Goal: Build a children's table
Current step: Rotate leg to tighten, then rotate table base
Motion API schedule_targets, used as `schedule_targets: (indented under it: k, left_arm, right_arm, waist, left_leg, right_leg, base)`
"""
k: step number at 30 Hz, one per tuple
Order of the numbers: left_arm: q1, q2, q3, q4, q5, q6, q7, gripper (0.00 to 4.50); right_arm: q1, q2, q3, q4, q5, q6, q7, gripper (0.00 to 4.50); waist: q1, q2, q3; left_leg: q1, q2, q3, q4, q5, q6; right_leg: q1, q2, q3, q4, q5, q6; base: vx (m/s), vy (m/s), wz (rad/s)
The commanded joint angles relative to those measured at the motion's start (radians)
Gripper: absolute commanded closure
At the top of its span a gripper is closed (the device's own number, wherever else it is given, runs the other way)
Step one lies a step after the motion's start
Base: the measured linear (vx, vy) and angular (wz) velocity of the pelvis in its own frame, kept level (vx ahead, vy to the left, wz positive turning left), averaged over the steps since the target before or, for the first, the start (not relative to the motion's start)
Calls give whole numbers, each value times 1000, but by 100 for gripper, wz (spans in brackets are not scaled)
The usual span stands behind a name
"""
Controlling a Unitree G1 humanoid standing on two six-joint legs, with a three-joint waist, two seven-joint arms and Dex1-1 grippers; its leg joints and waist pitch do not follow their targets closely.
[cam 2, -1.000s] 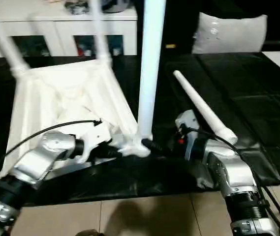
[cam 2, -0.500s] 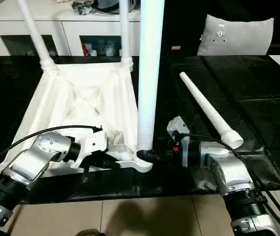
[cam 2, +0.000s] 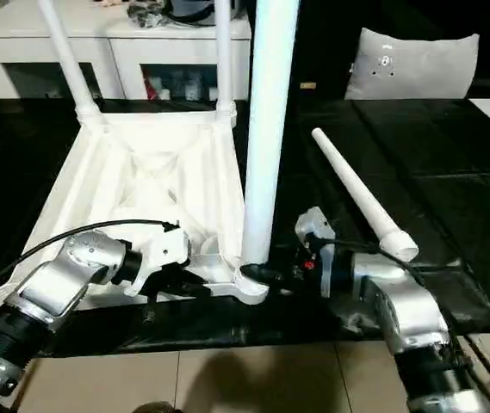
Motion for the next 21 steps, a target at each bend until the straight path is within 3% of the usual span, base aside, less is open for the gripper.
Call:
schedule_targets:
  k: [1, 3, 5, 6, 7, 8, 9, 10, 11, 13, 18, 21]
  left_arm:
    - [-23, -69, 24, -8, -14, 63, 97, 450]
    - [-39, -132, 66, -1, -25, 147, 194, 450]
    - [-60, -206, 113, 7, -28, 225, 308, 450]
    - [-67, -224, 121, 12, -25, 235, 335, 450]
    - [-67, -224, 121, 12, -25, 235, 335, 450]
    - [-86, -271, 141, 30, -7, 246, 423, 450]
    - [-94, -293, 150, 40, 1, 249, 464, 450]
    - [-100, -317, 159, 44, 8, 256, 505, 450]
    - [-103, -334, 165, 46, 14, 260, 534, 450]
    - [-103, -343, 163, 43, 24, 267, 551, 450]
    - [-97, -348, 144, 28, 36, 289, 570, 450]
    - [-102, -339, 138, 39, 40, 271, 571, 450]
  right_arm:
    - [-13, 71, -19, 79, -30, 3, -175, 238]
    - [-37, 125, -51, 133, -60, -14, -309, 238]
    - [-60, 181, -82, 174, -83, -31, -446, 240]
    - [-67, 195, -92, 185, -88, -35, -485, 241]
    - [-67, 195, -92, 185, -88, -35, -485, 241]
    - [-84, 231, -124, 213, -93, -47, -582, 241]
    - [-90, 246, -137, 223, -92, -57, -615, 241]
    - [-95, 261, -149, 234, -98, -71, -650, 241]
    - [-98, 272, -158, 241, -98, -85, -667, 241]
    - [-102, 282, -167, 248, -94, -96, -671, 189]
    - [-105, 297, -183, 246, -79, -113, -672, 148]
    - [-97, 290, -187, 227, -69, -124, -656, 125]
  waist:
    - [-13, -4, -55]
    - [-36, -9, -53]
    - [-58, -6, -53]
    - [-67, 1, -56]
    - [-72, 1, -57]
    - [-82, 1, -58]
    - [-88, 0, -59]
    - [-87, -1, -60]
    - [-89, -3, -59]
    - [-88, -3, -62]
    - [-79, -5, -69]
    - [-71, -5, -73]
  left_leg:
    - [18, 55, -25, -80, -342, -14]
    - [9, 48, -34, -80, -368, -29]
    - [13, 48, -36, -78, -387, -28]
    - [8, 47, -40, -79, -390, -20]
    - [4, 49, -41, -81, -385, -18]
    - [-1, 50, -43, -84, -388, -11]
    - [6, 48, -40, -81, -392, -6]
    - [10, 46, -38, -78, -389, -2]
    - [5, 45, -36, -78, -370, 6]
    - [3, 48, -34, -79, -348, 18]
    - [-2, 50, -24, -73, -236, 55]
    - [-6, 49, -22, -71, -182, 69]
  right_leg:
    - [34, -78, 47, -97, -520, -125]
    - [42, -78, 34, -108, -617, -70]
    - [38, -75, 28, -117, -624, -59]
    - [45, -76, 21, -118, -611, -58]
    - [49, -75, 21, -119, -588, -58]
    - [50, -72, 19, -118, -555, -60]
    - [43, -72, 19, -122, -534, -71]
    - [40, -72, 19, -124, -530, -75]
    - [43, -72, 21, -122, -509, -88]
    - [45, -73, 25, -116, -476, -96]
    - [50, -70, 37, -93, -298, -170]
    - [56, -70, 37, -86, -257, -176]
  base:
    - [0, 0, 0]
    - [0, 0, 0]
    - [0, 0, 0]
    - [0, 0, 0]
    - [0, 0, 0]
    - [0, 0, 0]
    - [0, 0, 0]
    - [0, 0, 0]
    - [0, 0, 0]
    - [0, 0, 0]
    - [0, 0, 0]
    - [0, 0, 0]
